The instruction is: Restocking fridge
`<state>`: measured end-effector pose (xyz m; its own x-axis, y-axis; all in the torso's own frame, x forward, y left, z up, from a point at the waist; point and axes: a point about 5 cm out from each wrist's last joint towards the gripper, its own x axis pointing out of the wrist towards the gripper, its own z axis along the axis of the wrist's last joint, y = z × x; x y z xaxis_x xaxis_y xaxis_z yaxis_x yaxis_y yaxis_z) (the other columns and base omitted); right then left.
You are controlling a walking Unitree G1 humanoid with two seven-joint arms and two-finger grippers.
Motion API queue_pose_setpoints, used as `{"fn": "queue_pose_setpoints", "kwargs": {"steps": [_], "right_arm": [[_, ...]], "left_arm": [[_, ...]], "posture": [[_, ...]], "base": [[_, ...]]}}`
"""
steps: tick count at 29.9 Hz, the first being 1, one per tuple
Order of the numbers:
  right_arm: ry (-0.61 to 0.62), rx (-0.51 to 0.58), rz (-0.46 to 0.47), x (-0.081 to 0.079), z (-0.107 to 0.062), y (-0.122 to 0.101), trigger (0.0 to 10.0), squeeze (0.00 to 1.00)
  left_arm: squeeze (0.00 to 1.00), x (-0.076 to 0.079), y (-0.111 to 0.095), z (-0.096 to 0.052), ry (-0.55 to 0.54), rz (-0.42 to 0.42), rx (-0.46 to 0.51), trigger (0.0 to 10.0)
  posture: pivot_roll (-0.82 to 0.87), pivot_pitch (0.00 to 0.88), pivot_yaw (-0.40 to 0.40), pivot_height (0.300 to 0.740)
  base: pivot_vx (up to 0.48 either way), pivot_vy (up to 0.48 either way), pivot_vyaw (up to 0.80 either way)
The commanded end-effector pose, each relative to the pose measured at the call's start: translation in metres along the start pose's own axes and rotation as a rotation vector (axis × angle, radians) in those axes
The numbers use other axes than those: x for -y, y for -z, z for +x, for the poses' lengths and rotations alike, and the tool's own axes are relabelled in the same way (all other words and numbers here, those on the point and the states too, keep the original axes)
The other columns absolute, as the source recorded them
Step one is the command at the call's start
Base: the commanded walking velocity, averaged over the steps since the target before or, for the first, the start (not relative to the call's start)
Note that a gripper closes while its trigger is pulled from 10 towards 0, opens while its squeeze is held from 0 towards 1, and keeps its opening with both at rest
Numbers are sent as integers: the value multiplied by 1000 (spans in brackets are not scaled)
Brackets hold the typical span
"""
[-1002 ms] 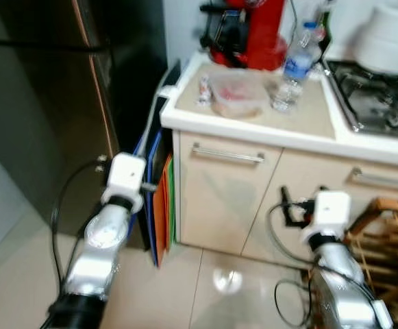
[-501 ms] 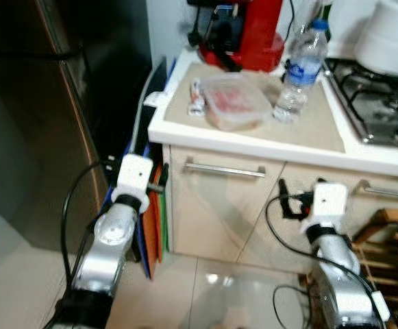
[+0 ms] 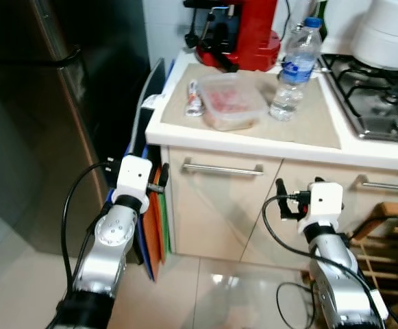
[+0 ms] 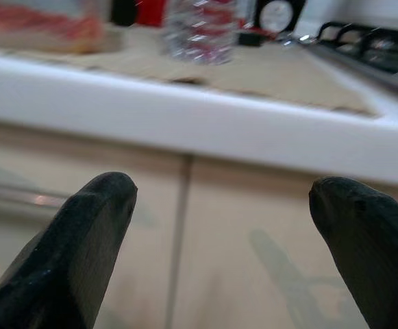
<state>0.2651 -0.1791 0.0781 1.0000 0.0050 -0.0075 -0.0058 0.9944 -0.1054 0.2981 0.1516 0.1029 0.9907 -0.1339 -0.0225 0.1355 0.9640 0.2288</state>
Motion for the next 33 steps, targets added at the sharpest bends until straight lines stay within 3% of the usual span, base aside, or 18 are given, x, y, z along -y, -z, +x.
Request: {"fn": "queue_pose_setpoints", "kwargs": {"steps": [1,9,15,24,31,33], "right_arm": [[12,24,-14,4,4,-8,10000,0],[1,53,-15,0,6,-15,10000,0],[-32,142,-2,-6,9,-42,10000,0],[-12,136,15,-9,5,-46,10000,0],[66,254,14,2,33,-87,10000,0],[66,330,31,2,49,-112,10000,0]], "left_arm": [[0,0,-6,4,-9,-13,18,10000],[0,-2,-6,3,-21,-1,17,10000],[0,-2,-6,3,-17,-3,24,10000],[0,1,-7,4,-8,-3,28,10000],[0,6,-17,9,31,7,66,10000],[0,7,-22,10,39,5,84,10000]], "posture": [[42,13,-5,740],[43,16,-5,740],[46,17,-6,740],[41,11,-7,740],[44,0,1,740],[44,0,9,740]], "base": [[371,-300,0],[147,-102,0],[0,0,0],[0,0,0],[0,0,0],[0,0,0]]}}
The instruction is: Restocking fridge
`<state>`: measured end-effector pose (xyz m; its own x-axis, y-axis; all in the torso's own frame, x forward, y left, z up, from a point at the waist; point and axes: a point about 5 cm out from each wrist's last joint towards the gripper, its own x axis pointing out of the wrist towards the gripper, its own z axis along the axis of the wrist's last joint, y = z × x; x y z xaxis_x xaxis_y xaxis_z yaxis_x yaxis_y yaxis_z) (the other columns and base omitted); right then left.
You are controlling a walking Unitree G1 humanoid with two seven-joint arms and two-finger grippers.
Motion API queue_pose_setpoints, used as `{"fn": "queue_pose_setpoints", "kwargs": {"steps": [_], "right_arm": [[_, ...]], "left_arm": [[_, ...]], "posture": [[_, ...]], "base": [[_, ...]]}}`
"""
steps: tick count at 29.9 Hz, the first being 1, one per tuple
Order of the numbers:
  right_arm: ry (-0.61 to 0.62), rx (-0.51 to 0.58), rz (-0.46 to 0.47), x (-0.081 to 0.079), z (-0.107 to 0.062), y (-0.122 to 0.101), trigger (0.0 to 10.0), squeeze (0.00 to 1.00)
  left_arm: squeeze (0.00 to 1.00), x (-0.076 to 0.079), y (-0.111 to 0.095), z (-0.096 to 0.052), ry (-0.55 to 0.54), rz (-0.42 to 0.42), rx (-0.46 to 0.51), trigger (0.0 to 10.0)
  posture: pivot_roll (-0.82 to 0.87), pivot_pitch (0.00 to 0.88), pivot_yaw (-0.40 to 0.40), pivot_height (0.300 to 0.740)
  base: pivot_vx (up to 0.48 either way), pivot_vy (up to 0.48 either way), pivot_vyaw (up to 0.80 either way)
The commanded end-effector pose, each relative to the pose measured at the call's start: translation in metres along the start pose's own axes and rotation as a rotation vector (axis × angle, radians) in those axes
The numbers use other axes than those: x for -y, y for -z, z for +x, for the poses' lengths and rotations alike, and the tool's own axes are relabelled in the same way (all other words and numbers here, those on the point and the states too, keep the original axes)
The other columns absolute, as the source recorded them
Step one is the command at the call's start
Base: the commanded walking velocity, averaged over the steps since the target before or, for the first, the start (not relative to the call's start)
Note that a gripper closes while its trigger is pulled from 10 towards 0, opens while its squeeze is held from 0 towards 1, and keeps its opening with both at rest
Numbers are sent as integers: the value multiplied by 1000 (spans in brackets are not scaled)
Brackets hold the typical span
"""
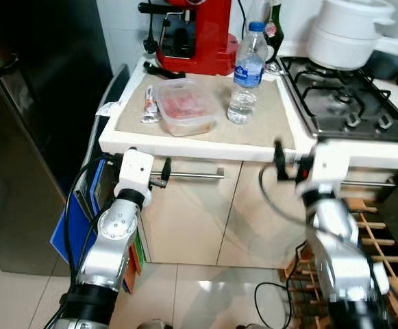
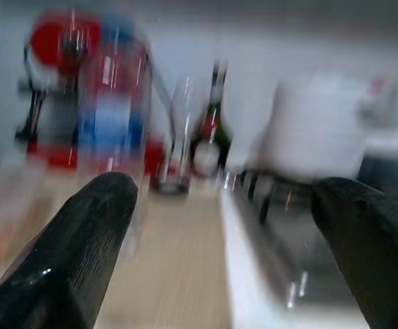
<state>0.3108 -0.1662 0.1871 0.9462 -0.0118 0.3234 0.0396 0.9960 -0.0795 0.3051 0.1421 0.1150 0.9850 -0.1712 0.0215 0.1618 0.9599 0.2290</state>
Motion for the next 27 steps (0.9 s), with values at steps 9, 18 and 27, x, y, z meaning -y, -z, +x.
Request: {"fn": "queue_pose_setpoints", "kwargs": {"steps": [9,18,27], "right_arm": [[-34,25,41,-15,57,-21,10000,0],[-51,74,121,-35,85,-42,10000,0],[-21,185,73,-38,91,-62,10000,0]], "left_arm": [[0,6,-29,12,28,-11,107,10000],[0,15,-52,13,59,-4,188,10000],[0,18,-66,9,82,5,255,10000]], "posture": [[62,0,3,740],[86,0,-5,740],[91,0,-8,740]], "base": [[38,0,0],[480,0,0],[373,0,0]]}}
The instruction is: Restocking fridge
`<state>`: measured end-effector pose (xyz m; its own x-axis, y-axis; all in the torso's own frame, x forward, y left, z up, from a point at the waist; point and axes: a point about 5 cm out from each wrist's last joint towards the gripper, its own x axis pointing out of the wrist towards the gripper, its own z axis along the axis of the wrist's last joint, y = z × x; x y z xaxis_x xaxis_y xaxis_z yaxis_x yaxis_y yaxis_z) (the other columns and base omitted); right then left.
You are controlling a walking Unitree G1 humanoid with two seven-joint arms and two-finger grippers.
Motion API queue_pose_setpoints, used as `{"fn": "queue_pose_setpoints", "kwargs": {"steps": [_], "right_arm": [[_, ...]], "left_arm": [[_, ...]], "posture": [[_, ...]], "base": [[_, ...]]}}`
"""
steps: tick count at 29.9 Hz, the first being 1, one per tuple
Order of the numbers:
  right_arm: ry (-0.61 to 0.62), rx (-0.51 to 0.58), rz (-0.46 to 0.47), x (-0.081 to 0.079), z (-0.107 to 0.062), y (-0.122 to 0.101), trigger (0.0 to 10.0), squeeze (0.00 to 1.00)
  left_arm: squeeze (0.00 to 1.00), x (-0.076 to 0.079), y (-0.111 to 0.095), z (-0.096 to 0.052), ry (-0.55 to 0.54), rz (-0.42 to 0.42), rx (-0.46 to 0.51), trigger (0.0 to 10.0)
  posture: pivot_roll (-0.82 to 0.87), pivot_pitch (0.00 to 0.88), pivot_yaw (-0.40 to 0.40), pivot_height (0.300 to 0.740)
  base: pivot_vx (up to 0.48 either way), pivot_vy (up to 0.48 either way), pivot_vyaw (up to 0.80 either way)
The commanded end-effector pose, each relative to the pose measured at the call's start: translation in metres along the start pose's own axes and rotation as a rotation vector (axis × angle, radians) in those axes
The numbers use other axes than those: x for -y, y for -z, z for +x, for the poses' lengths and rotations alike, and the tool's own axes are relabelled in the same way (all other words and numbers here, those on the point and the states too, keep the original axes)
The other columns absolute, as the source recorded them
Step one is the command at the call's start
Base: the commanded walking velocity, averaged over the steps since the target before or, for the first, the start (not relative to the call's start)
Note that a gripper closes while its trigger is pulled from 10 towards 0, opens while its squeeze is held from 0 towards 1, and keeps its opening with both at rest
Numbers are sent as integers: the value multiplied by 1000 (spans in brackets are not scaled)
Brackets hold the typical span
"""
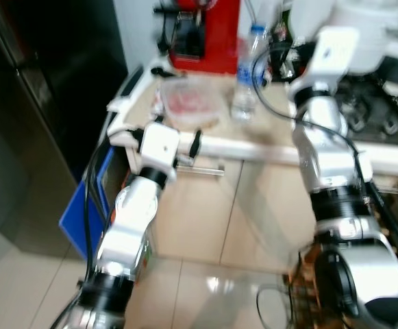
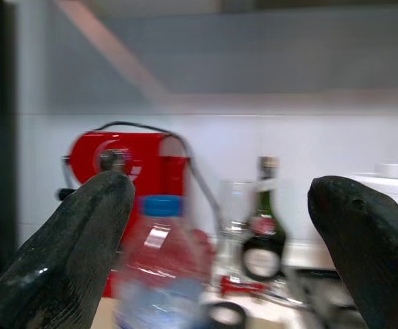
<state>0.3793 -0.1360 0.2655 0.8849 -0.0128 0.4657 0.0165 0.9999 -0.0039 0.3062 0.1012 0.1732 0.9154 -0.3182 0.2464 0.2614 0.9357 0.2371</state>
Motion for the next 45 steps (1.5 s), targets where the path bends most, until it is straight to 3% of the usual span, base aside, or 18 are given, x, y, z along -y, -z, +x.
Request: {"fn": "queue_pose_setpoints", "kwargs": {"steps": [1,17,31,45], "right_arm": [[-34,38,-1,-12,2,-9,10000,0],[-60,122,15,-18,21,-45,10000,0],[10,-62,-18,7,54,-34,10000,0],[-74,-54,35,-15,74,-56,10000,0]], "left_arm": [[0,-8,-1,-1,-20,15,-2,10000],[0,-4,-9,2,-20,-3,12,10000],[0,-8,-7,-12,-3,13,-32,10000],[0,-15,-10,-29,-56,31,-67,10000]], "posture": [[88,0,-8,740],[82,17,-10,740],[149,76,-15,740],[211,120,-49,740]], "base": [[0,0,0],[0,0,0],[0,0,0],[0,0,0]]}}
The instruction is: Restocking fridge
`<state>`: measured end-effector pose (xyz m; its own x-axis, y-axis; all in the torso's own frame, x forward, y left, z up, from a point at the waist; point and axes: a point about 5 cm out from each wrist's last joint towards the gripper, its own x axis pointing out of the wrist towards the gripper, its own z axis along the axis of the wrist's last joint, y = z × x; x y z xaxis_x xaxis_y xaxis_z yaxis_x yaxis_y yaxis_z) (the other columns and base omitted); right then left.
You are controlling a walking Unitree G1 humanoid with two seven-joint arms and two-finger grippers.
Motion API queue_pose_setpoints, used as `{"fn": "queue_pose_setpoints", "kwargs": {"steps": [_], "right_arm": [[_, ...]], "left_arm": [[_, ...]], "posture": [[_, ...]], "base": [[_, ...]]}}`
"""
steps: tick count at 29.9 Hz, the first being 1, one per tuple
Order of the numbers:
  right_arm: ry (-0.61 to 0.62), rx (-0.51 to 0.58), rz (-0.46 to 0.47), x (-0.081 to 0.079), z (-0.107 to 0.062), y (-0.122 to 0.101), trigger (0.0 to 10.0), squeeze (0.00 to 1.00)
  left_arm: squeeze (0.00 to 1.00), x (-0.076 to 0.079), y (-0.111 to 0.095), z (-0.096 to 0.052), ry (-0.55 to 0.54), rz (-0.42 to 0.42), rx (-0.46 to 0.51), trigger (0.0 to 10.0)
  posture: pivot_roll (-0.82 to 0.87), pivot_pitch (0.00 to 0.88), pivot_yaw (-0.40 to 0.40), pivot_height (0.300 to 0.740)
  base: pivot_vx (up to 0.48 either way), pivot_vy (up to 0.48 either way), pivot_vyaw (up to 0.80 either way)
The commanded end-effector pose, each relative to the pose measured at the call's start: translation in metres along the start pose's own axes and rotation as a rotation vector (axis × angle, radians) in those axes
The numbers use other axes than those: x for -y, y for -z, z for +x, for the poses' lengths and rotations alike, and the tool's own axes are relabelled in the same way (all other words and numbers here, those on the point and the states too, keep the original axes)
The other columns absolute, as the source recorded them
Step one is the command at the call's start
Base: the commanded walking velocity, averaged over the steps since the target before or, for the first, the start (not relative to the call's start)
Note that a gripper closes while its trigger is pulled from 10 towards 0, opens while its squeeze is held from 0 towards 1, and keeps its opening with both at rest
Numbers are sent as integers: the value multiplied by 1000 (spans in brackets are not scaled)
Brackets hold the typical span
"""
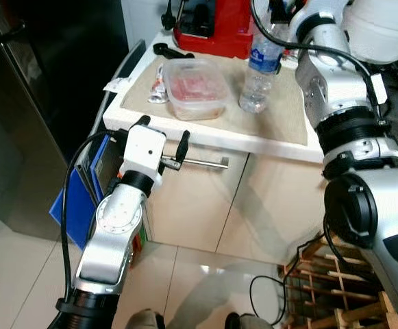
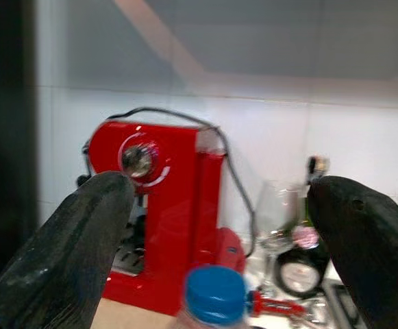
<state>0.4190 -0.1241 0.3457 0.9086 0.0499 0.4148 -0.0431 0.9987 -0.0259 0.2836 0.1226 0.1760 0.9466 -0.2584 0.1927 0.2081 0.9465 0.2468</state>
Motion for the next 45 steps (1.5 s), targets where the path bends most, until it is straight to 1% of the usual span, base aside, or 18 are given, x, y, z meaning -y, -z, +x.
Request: {"fn": "queue_pose_setpoints", "kwargs": {"steps": [1,4,6,9,16,21,23,33,34,36,37,43,44,45], "right_arm": [[-11,3,28,-3,2,-3,10000,0],[-14,-8,37,-4,4,-4,10000,0],[6,-40,31,-1,4,-1,10000,0],[27,-60,26,3,4,2,10000,0],[48,-80,14,9,5,2,10000,0],[71,-117,21,13,5,4,10000,0],[77,-139,40,15,5,7,10000,0],[89,-134,46,18,6,4,10000,0],[90,-124,50,18,6,3,10000,820],[90,-121,54,18,6,2,10000,820],[90,-123,54,18,6,2,10000,1000],[98,-134,44,19,6,3,10000,1000],[103,-142,37,20,6,4,10000,847],[104,-149,37,21,6,5,8902,0]], "left_arm": [[0,0,-3,-2,-6,8,3,10000],[0,0,-3,-5,-7,9,-4,10000],[0,0,-3,-6,-6,8,-11,10000],[0,0,-3,-6,-6,8,-16,10000],[0,2,-2,-7,-5,4,-26,10000],[0,3,-1,-7,-4,-1,-32,10000],[0,4,-1,-6,-4,-2,-33,10000],[0,4,0,-6,-10,-3,-34,10000],[0,4,0,-6,-13,-4,-35,10000],[0,4,0,-6,-14,-4,-35,10000],[0,4,1,-6,-13,-4,-37,10000],[0,5,1,-5,-12,-4,-37,10000],[0,5,1,-5,-12,-4,-37,10000],[0,5,1,-5,-13,-3,-37,10000]], "posture": [[211,120,-49,740],[212,129,-49,740],[209,135,-50,740],[207,137,-50,740],[197,141,-57,740],[190,141,-60,740],[190,142,-61,740],[190,142,-67,740],[188,141,-67,740],[188,141,-67,740],[188,140,-68,740],[185,138,-67,740],[184,137,-68,740],[184,137,-68,740]], "base": [[0,0,0],[0,0,0],[0,0,0],[0,0,0],[0,0,0],[0,0,0],[0,0,0],[0,0,0],[0,0,0],[0,0,0],[0,0,0],[0,0,0],[0,0,0],[0,0,0]]}}
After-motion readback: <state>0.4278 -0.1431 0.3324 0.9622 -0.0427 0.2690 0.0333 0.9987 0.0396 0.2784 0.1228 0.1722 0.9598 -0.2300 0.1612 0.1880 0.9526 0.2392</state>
